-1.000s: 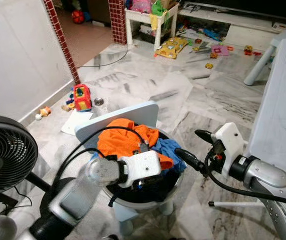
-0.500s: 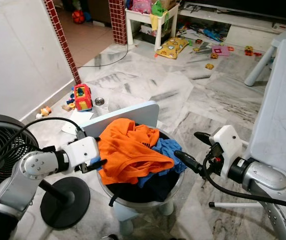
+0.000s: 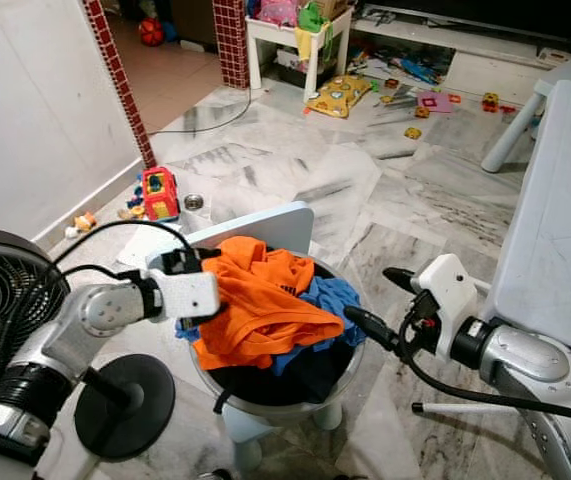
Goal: Hang hanger
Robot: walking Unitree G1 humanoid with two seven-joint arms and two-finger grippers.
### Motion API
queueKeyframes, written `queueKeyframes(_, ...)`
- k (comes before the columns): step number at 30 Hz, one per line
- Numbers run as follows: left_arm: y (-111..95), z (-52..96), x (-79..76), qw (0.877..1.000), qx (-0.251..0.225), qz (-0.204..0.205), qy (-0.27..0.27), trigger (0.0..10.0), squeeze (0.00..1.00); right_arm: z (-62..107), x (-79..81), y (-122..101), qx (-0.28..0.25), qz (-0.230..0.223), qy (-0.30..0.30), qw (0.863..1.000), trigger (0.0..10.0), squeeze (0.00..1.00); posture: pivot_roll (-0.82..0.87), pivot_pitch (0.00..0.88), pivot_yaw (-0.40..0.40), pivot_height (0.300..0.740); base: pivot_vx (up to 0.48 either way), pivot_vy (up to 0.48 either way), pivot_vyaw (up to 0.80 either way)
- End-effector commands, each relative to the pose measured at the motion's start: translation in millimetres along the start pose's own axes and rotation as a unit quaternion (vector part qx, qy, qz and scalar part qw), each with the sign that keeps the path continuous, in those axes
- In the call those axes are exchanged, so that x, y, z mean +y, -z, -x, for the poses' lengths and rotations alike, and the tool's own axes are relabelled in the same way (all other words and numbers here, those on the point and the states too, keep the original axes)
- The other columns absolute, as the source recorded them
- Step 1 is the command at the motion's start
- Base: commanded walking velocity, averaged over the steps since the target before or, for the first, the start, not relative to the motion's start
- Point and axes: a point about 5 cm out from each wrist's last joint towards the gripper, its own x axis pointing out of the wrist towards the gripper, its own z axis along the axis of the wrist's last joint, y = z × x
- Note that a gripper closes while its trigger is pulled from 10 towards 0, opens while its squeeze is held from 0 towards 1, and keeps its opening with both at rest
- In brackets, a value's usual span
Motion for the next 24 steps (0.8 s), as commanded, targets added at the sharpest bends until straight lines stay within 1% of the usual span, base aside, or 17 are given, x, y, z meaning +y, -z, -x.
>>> queueKeyframes(1,2,-1.1,-1.0,1.000,-0.004,-0.017,0.011,10.0,1.00,0.8,4.4,-3,-0.003,0.010,-0.002,1.000,10.0,0.00,-0.13,0.152,0.025,0.740,0.000,0.000,0.00)
queueKeyframes(2,4,-3.1,-2.5,0.999,0.001,-0.029,0.016,10.0,1.00,1.5,4.7,-3,-0.003,0.009,0.000,1.000,10.0,0.00,-0.13,0.153,0.027,0.740,0.000,0.000,0.00)
queueKeyframes(4,4,-3.7,-3.1,0.999,0.003,-0.034,0.018,10.0,1.00,1.6,4.8,-3,-0.003,0.009,0.001,1.000,10.0,0.00,-0.13,0.153,0.027,0.740,0.000,0.000,0.00)
queueKeyframes(5,5,-4.8,-3.5,0.999,0.005,-0.046,0.019,10.0,0.89,1.6,5.1,-3,-0.003,0.009,0.001,1.000,10.0,0.00,-0.13,0.155,0.027,0.740,0.000,0.000,0.00)
queueKeyframes(6,6,-6.2,-3.3,0.999,0.008,-0.049,0.018,10.0,0.00,1.6,5.4,-3,-0.003,0.009,0.001,1.000,10.0,0.00,-0.13,0.155,0.027,0.740,0.000,0.000,0.00)
queueKeyframes(9,7,-9.8,-2.3,0.998,0.012,-0.057,0.013,10.0,0.00,1.1,6.6,-3,-0.004,0.009,0.002,1.000,10.0,0.00,-0.14,0.156,0.028,0.740,0.000,0.000,0.00)
queueKeyframes(10,8,-11.3,-2.3,0.998,0.014,-0.059,0.013,9.8,0.00,0.8,7.0,-3,-0.004,0.009,0.002,1.000,10.0,0.00,-0.14,0.156,0.028,0.740,0.000,0.000,0.00)
queueKeyframes(11,9,-12.7,-3.0,0.998,0.017,-0.056,0.015,4.5,0.00,0.3,7.5,-3,-0.004,0.010,0.002,1.000,10.0,0.00,-0.14,0.156,0.029,0.740,0.000,0.000,0.00)
queueKeyframes(12,10,-14.1,-4.7,0.998,0.019,-0.050,0.022,0.0,0.00,-0.2,8.2,-4,-0.004,0.011,0.002,1.000,10.0,0.00,-0.15,0.157,0.032,0.740,0.000,0.000,0.00)
queueKeyframes(14,10,-14.9,-6.7,0.999,0.018,-0.040,0.025,0.0,0.00,-0.2,8.7,-4,-0.004,0.012,0.003,1.000,10.0,0.00,-0.15,0.157,0.034,0.740,0.000,0.000,0.00)
queueKeyframes(17,11,-15.8,-12.9,1.000,0.011,-0.010,0.024,0.0,0.00,1.3,8.3,-3,-0.004,0.013,0.009,1.000,10.0,0.00,-0.15,0.160,0.038,0.740,0.000,0.000,0.00)
queueKeyframes(21,10,-15.4,-12.6,1.000,0.002,0.001,0.014,0.0,0.00,1.7,8.0,-3,-0.003,0.013,0.011,1.000,10.0,0.00,-0.14,0.161,0.038,0.740,0.000,0.000,0.00)
queueKeyframes(24,6,-16.0,-15.8,1.000,-0.023,0.016,0.004,0.0,0.00,-0.1,8.2,-3,-0.004,0.012,0.012,1.000,10.0,0.00,-0.14,0.160,0.033,0.740,0.000,0.000,0.00)
